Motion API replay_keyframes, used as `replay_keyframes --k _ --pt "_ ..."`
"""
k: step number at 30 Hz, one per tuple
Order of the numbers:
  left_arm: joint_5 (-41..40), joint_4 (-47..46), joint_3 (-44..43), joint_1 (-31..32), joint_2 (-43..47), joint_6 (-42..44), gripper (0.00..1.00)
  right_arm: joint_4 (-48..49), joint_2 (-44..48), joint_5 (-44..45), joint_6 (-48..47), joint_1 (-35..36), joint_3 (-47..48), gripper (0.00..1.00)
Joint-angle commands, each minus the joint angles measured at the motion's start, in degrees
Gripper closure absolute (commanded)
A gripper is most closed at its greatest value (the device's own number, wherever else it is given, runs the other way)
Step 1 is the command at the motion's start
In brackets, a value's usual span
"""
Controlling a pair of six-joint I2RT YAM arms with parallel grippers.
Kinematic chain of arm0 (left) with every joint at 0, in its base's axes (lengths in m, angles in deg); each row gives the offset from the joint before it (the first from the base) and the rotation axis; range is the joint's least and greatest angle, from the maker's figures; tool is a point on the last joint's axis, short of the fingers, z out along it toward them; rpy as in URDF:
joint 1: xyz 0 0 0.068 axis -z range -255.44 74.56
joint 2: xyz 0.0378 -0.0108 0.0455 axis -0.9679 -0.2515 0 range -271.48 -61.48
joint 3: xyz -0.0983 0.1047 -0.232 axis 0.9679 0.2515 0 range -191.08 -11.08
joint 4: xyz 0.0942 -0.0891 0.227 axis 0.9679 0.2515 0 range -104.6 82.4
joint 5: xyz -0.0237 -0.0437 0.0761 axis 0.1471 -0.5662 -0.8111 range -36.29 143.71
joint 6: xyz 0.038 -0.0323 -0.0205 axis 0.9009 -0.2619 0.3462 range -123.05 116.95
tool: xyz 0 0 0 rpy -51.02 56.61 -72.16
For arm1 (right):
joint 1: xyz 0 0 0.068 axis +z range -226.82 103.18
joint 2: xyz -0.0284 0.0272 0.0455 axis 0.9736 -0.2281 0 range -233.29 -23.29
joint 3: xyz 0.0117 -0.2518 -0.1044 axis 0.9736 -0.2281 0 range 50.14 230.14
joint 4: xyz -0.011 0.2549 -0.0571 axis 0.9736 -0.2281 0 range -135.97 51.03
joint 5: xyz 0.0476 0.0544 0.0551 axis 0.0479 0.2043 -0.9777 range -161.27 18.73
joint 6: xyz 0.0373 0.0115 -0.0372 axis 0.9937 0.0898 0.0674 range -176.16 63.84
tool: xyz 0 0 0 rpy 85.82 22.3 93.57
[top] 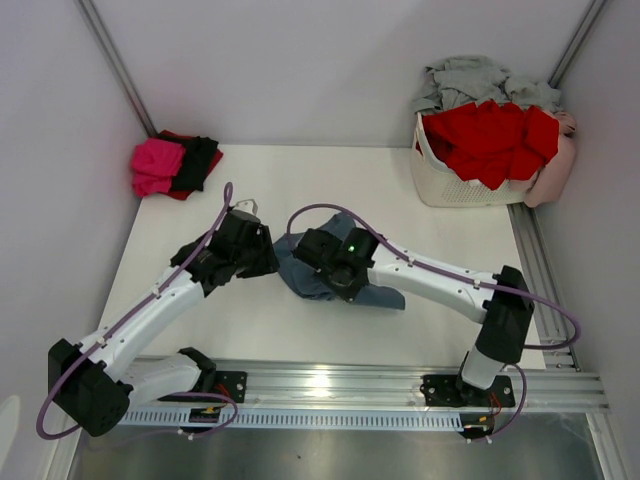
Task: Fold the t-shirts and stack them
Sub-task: Fold the long partially folded tshirt into a neat square
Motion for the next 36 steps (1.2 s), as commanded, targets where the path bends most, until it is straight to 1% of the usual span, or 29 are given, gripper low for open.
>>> replay_keyframes --k 1,3,4,5,8,12,13,16,18,19,21,24,26,27,29,30,33,36 --pt "0.54 -0.37 -1.83 -0.57 0.54 1.11 0.47 3.38 -4.33 10.29 -8.4 -0.88 5.68 1.0" --pt "0.8 -0.37 -1.57 -0.57 1.06 1.2 0.47 8.56 -5.75 13.11 -13.0 -1.23 7.61 1.0" --pt "0.8 -0.28 -1.39 -0.57 1.24 1.29 0.47 10.23 -6.97 12.95 -15.11 -1.76 8.23 1.0" --pt "0.8 -0.11 -1.22 -0.57 1.41 1.38 0.47 13.21 -7.5 12.43 -19.13 -2.02 9.89 1.0" --pt "0.45 0.16 -0.6 -0.57 2.38 1.47 0.47 18.75 -9.35 6.64 -25.38 -4.03 12.53 1.0" --pt "-0.43 0.51 -0.33 -0.74 3.61 1.64 0.46 20.09 -13.56 -2.24 -29.01 -5.71 17.63 1.0" --pt "-0.78 0.51 -0.25 -0.74 3.79 1.64 0.46 20.09 -14.36 -4.0 -29.36 -5.89 19.99 1.0" --pt "-1.13 0.6 -0.25 -1.09 4.4 1.91 0.46 20.8 -17.52 -11.37 -30.24 -6.68 22.72 1.0" --pt "-1.22 0.6 -0.33 -1.18 4.4 1.99 0.46 20.88 -19.45 -13.76 -30.6 -6.68 24.22 1.0" --pt "-1.22 0.6 -0.42 -1.27 4.49 2.08 0.46 21.49 -19.81 -14.9 -30.68 -6.86 24.49 1.0" --pt "-1.31 0.68 -0.33 -1.44 4.49 2.08 0.46 24.3 -19.99 -20.42 -31.03 -7.3 23.79 1.0" --pt "-1.66 0.95 -0.42 -1.62 4.66 1.99 0.46 27.29 -21.22 -23.69 -31.74 -8.88 23.61 1.0" --pt "-2.01 1.3 -0.42 -1.71 4.84 1.91 0.46 28.18 -23.06 -26.59 -31.22 -11.33 24.31 1.0" --pt "-2.27 1.47 -0.42 -1.71 5.02 1.91 0.47 28.35 -23.68 -30.08 -30.86 -12.3 25.19 1.0" --pt "-2.89 2.0 -0.33 -1.8 5.81 1.91 0.47 28.88 -25.34 -33.44 -29.29 -14.84 26.25 1.0" --pt "-3.24 2.18 -0.16 -1.8 6.07 1.91 0.47 29.41 -25.7 -36.68 -28.67 -15.55 26.77 1.0" --pt "-4.99 3.49 0.02 -1.8 7.91 1.38 0.47 31.52 -26.32 -39.78 -28.05 -17.4 26.6 1.0" --pt "-6.57 4.02 0.98 -1.8 10.55 0.85 0.47 35.2 -27.37 -40.13 -28.31 -18.81 26.43 1.0"
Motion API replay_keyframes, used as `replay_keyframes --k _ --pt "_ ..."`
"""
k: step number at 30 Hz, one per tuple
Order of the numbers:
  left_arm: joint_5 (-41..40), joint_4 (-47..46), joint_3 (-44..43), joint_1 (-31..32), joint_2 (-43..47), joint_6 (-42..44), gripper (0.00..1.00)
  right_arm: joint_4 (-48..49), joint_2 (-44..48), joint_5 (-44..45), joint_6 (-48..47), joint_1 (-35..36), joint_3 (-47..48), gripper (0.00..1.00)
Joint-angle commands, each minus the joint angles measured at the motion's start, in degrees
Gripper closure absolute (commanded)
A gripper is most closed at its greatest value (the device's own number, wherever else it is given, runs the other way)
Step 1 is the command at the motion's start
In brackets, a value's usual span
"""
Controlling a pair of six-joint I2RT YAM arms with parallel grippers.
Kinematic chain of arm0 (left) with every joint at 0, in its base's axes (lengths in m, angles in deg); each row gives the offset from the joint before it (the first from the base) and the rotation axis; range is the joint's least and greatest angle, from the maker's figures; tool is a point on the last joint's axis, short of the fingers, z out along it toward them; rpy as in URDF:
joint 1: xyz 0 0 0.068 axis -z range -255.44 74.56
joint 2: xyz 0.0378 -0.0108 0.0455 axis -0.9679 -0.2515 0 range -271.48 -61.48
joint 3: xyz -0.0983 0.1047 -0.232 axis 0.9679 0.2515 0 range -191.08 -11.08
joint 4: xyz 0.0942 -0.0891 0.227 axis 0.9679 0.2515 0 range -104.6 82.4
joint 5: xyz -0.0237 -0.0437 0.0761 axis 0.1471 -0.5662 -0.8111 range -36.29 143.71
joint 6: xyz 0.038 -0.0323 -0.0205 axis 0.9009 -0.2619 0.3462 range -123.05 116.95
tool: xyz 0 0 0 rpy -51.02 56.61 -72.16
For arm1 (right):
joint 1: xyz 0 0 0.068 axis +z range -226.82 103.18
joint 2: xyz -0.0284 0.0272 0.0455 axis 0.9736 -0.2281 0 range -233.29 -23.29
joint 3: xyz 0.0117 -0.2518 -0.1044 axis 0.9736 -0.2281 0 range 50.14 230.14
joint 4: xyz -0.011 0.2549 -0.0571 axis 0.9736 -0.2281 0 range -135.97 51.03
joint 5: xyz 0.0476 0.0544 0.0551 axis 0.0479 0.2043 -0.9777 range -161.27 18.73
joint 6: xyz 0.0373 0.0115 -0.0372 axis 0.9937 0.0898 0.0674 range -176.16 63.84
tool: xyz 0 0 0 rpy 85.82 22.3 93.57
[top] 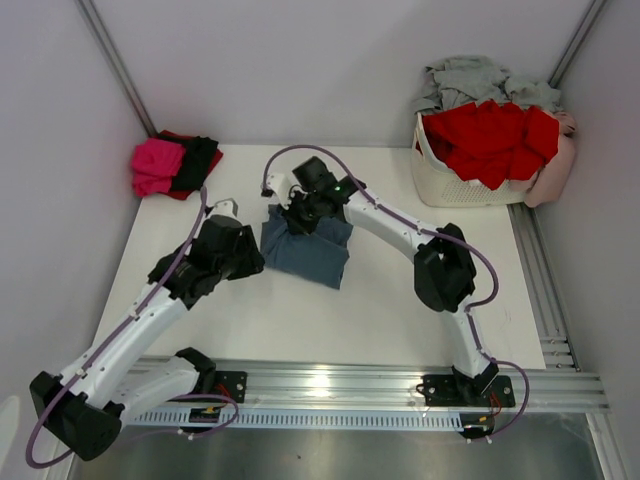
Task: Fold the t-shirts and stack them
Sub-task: Fold the long partially folded tshirt into a neat square
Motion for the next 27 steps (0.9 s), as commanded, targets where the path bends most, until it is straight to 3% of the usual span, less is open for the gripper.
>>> replay_keyframes --k 1,10,13,14,16,27 --pt "-3.45 1.14 0.72 0.06 3.71 0.04 0.47 7.56 -0.99 -5.3 1.04 -1.28 2.67 1.0" --pt "-6.27 2.46 2.48 0.06 10.39 -1.36 0.37 20.46 -9.08 -14.87 11.49 -7.96 9.79 1.0" --pt "-6.18 2.9 2.92 0.06 11.01 -1.89 0.24 23.81 -10.04 -17.6 13.52 -8.67 9.88 1.0" --pt "-6.18 3.42 2.92 0.06 11.01 -1.98 0.11 24.79 -10.74 -18.04 15.26 -9.11 9.79 1.0" --pt "-6.27 3.86 3.27 0.06 11.45 -2.59 0.01 28.46 -12.5 -20.23 20.26 -10.85 9.88 1.0" --pt "-7.33 6.15 4.5 0.06 13.12 -5.05 0.01 42.54 -18.04 -19.45 38.73 -19.48 9.79 1.0"
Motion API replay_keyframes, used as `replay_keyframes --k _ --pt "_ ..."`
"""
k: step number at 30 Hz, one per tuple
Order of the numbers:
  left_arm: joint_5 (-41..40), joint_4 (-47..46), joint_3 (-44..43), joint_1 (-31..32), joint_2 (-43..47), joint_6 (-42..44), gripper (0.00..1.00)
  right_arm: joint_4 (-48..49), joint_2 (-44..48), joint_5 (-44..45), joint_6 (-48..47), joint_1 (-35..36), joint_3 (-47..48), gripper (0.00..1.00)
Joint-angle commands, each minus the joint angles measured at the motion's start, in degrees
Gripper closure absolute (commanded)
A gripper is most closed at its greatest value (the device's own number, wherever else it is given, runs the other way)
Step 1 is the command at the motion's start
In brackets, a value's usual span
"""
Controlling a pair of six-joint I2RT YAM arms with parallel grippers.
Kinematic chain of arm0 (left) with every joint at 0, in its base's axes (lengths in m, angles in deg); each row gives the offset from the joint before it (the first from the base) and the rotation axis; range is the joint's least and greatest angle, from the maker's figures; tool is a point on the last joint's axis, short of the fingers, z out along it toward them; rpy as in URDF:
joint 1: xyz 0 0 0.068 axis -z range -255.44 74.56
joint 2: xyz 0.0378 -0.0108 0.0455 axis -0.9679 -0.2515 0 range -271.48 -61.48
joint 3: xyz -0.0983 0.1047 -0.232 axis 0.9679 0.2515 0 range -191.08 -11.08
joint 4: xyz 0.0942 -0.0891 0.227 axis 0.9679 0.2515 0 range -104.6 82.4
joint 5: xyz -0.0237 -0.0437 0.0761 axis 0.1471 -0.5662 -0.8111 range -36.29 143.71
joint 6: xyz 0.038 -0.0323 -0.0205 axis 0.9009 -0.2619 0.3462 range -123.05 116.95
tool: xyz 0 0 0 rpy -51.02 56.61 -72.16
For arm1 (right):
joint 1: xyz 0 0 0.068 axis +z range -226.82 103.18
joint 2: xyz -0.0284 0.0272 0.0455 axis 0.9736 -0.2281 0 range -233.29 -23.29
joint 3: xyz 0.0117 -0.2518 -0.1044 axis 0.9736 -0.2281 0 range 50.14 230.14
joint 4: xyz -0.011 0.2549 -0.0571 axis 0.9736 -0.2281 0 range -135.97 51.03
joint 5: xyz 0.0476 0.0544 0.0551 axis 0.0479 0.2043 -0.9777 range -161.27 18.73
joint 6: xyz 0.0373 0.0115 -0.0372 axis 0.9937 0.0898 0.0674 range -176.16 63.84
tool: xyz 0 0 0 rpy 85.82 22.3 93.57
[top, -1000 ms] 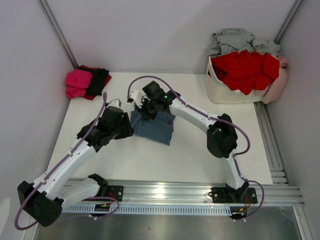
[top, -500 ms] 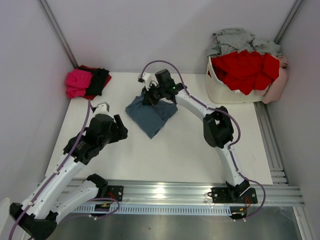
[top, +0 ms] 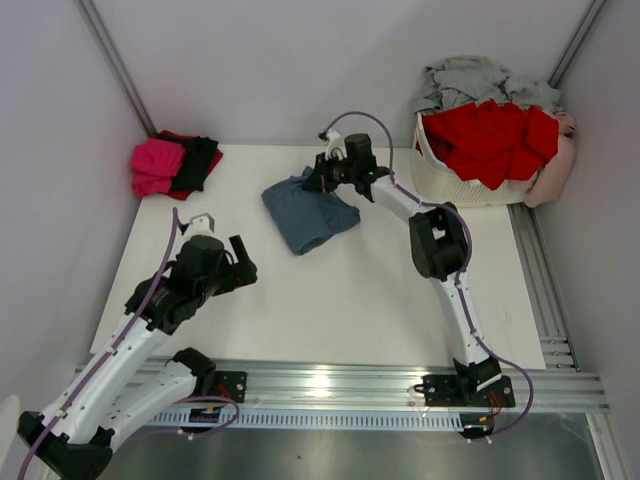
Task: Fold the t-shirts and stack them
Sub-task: Fold the long partially folded tshirt into a neat square
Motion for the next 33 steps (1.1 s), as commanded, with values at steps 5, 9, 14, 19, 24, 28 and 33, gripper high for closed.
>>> replay_keyframes --k 5,9,14,19,24,28,33 --pt "-1.18 -0.5 0.94 0.06 0.62 -2.55 0.01 13.15 -0.14 5.39 10.63 -4.21 2.03 1.0" --pt "-1.09 -0.68 1.12 0.06 0.09 -3.77 0.01 14.64 -1.11 10.48 13.36 -5.7 2.03 1.0" --pt "-1.18 -0.85 1.56 0.06 -0.17 -5.09 0.01 14.56 -0.76 19.28 15.47 -6.76 -0.6 1.0" --pt "-1.1 -1.64 1.56 0.06 -1.13 -6.15 0.01 9.82 0.12 25.77 11.7 -6.32 -1.66 1.0" --pt "-0.66 -4.44 0.33 0.06 -4.21 -5.54 0.01 4.56 3.63 37.37 6.87 -5.71 -4.66 0.82" --pt "-0.22 -7.09 -2.39 0.06 -7.72 -3.52 0.0 0.85 6.0 49.07 4.67 -5.53 -6.23 0.37" --pt "-0.04 -9.11 -6.78 0.06 -12.3 -1.23 0.01 4.0 12.32 51.99 0.54 -5.71 -11.94 0.34"
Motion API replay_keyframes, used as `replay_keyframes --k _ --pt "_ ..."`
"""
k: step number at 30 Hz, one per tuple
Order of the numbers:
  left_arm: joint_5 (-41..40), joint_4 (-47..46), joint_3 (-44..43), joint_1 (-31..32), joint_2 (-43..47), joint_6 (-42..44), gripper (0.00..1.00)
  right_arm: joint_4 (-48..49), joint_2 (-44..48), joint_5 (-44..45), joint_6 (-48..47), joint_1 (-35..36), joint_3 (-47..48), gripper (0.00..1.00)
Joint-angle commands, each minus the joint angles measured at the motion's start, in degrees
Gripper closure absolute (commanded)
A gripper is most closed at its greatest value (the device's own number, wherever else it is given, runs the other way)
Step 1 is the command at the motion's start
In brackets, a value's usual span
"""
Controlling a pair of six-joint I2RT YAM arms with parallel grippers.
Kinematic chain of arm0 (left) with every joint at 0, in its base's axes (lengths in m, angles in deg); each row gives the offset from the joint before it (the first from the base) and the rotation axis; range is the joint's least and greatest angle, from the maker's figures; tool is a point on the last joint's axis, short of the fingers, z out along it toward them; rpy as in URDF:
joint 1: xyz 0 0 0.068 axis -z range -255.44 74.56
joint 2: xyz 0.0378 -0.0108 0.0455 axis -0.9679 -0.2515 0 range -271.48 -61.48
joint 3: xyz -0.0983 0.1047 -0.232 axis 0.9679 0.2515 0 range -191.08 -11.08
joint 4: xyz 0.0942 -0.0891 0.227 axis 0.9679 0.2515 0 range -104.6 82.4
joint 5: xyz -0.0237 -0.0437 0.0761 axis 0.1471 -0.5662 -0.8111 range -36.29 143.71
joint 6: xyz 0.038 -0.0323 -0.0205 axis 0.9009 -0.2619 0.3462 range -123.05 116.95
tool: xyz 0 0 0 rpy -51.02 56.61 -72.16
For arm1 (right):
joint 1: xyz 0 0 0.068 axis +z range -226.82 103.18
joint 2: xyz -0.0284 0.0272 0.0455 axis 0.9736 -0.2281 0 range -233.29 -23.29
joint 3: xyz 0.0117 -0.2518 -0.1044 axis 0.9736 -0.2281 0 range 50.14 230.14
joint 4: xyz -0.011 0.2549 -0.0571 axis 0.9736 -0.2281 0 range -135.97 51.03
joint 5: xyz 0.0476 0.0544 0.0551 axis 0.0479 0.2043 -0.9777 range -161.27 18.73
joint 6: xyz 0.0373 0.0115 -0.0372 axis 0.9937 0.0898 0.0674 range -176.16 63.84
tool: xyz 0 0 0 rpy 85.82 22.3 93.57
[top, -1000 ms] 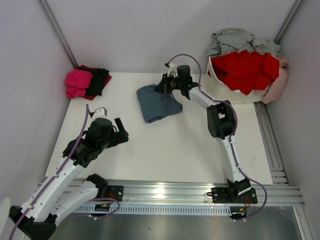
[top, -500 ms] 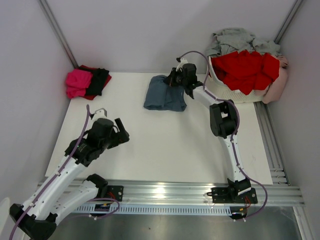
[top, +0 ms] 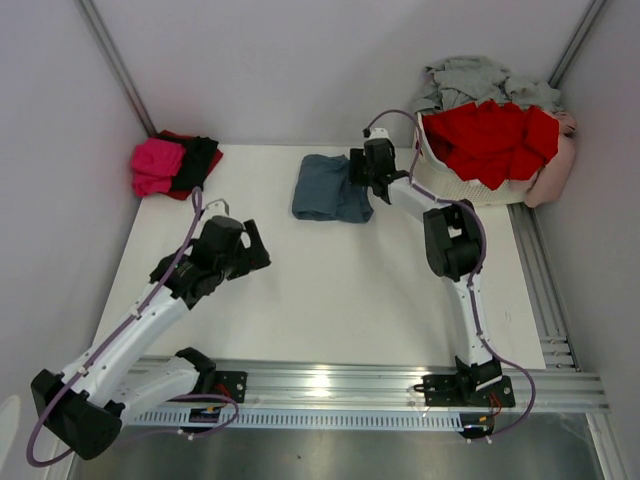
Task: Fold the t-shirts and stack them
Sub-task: Fold the long partially folded tshirt into a neat square
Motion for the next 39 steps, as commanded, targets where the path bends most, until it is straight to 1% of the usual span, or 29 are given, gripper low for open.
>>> replay_keyframes --k 1,4,5,6,7,8,9,10,12,13,15,16,18,19,20,22,23,25,27,30,33,35,39 --pt "-0.13 -4.8 -4.61 0.06 -1.72 2.96 0.01 4.09 9.53 6.46 -4.45 -0.07 -4.27 0.34" --pt "-1.7 -6.12 -7.15 0.06 -5.14 3.85 0.01 4.64 13.05 6.55 -6.64 0.55 -7.79 0.34" --pt "-2.32 -6.04 -9.16 0.15 -6.72 3.76 0.01 4.29 13.76 6.81 -6.82 0.63 -8.59 0.34" --pt "-2.5 -6.04 -10.22 -0.11 -10.74 3.68 0.01 4.11 15.07 8.29 -6.65 1.16 -9.47 0.34" --pt "-1.72 -6.04 -13.54 -0.29 -13.13 3.68 0.01 3.93 15.78 8.83 -6.48 1.34 -10.52 0.34" --pt "-1.27 -5.61 -14.7 -0.64 -15.76 3.59 0.01 3.84 16.39 8.92 -5.43 1.43 -12.79 0.35" --pt "-1.01 -5.08 -16.2 -0.9 -21.44 3.33 0.01 3.84 17.01 8.66 -4.81 1.69 -13.86 0.36" --pt "0.39 -4.29 -20.47 -1.17 -24.37 2.71 0.01 3.84 18.15 8.66 -4.2 2.13 -14.91 0.37" --pt "2.67 -2.27 -23.58 -2.13 -30.35 2.27 0.01 4.19 19.12 8.31 -2.79 2.74 -18.25 0.38" --pt "4.08 -2.09 -27.42 -2.31 -35.34 2.18 0.01 4.54 19.82 7.96 -2.43 3.44 -19.22 0.38" --pt "7.86 -2.0 -31.48 -2.84 -39.85 2.18 0.01 4.9 20.18 7.08 -1.91 4.15 -21.94 0.4" --pt "9.61 -2.0 -34.03 -2.93 -43.96 2.44 0.01 4.9 20.44 5.77 -1.47 4.76 -22.56 0.41" --pt "11.29 -0.6 -38.87 -3.19 -48.29 2.62 0.01 4.9 20.62 5.05 -0.5 5.29 -24.4 0.42" --pt "12.26 0.28 -40.63 -3.28 -52.57 2.71 0.02 4.99 20.79 5.05 -0.24 5.47 -25.02 0.43" --pt "13.74 1.16 -45.52 -3.45 -54.7 2.62 0.02 5.07 21.23 5.23 0.29 5.64 -25.81 0.42" --pt "15.07 3.45 -48.36 -3.54 -58.48 2.36 0.03 4.99 21.67 5.75 0.82 5.56 -27.57 0.43" --pt "16.38 3.62 -51.25 -3.72 -61.46 2.18 0.04 4.46 21.85 6.45 1.17 5.38 -27.84 0.43" --pt "17.36 3.19 -53.11 -3.63 -63.85 2.09 0.05 3.24 22.03 6.37 2.75 4.86 -28.45 0.43" --pt "17.54 3.97 -56.1 -3.81 -67.19 1.57 0.07 3.49 22.64 5.58 3.02 4.68 -29.42 0.43" --pt "19.91 5.38 -58.65 -3.81 -70.18 1.22 0.1 4.55 23.08 5.49 2.76 4.68 -30.92 0.43" --pt "19.83 4.33 -59.44 -3.81 -71.68 1.13 0.12 4.55 22.56 4.79 2.93 4.59 -30.57 0.44" --pt "19.56 5.29 -60.68 -3.81 -73.08 1.13 0.15 4.81 22.29 4.26 3.28 4.68 -30.39 0.44" --pt "19.82 7.32 -66.48 -3.81 -77.04 1.04 0.2 5.51 21.68 2.95 3.28 4.68 -29.69 0.45"
